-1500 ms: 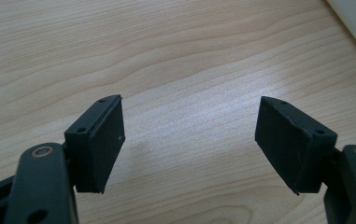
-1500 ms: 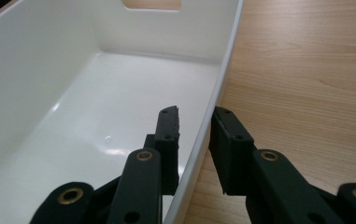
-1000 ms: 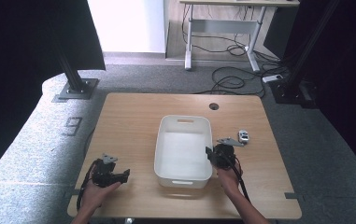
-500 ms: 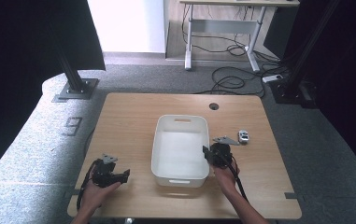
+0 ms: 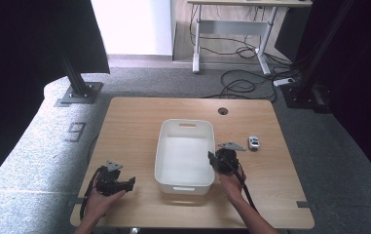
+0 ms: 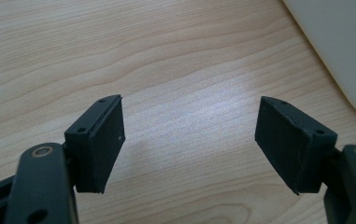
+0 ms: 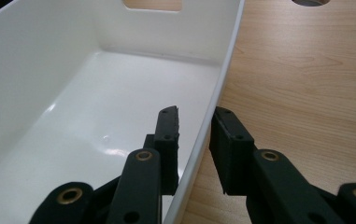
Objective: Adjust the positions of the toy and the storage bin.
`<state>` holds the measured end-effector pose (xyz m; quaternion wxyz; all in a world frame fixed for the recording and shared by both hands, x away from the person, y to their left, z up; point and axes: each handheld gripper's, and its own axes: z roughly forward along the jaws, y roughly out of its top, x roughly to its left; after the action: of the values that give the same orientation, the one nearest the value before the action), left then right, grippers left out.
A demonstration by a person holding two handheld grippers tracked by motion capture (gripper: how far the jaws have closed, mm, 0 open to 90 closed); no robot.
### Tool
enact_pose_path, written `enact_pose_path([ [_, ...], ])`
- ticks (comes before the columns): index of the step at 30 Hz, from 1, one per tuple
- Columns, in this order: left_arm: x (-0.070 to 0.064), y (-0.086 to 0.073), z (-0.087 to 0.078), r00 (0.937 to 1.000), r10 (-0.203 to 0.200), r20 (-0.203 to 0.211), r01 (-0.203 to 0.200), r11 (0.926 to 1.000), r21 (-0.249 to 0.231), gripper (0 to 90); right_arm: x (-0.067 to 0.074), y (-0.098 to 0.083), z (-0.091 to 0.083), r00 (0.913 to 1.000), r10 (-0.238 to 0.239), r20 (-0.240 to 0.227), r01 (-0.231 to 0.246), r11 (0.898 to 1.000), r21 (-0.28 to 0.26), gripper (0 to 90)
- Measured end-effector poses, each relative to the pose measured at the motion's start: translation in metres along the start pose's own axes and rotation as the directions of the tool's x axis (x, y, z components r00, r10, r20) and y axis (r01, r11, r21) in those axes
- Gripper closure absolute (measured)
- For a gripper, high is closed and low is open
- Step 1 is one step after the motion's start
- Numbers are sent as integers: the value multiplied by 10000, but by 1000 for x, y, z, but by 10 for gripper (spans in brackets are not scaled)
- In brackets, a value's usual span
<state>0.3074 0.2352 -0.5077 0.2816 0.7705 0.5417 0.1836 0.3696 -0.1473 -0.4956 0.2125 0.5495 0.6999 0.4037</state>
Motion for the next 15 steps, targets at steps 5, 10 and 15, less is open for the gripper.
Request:
enact_pose_path([
  [5, 0, 0, 0, 10000, -4, -4, 4, 10000, -10, 247, 2, 1, 2, 10000, -68, -10, 68, 10000, 26, 726],
  [10, 0, 0, 0, 10000, -31, -44, 31, 10000, 9, 246, 4, 2, 4, 10000, -10, -59, 9, 10000, -6, 726],
  [15, 0, 0, -1, 10000, -42, -39, 42, 10000, 4, 246, 7, 2, 5, 10000, -20, -56, 20, 10000, -14, 726],
])
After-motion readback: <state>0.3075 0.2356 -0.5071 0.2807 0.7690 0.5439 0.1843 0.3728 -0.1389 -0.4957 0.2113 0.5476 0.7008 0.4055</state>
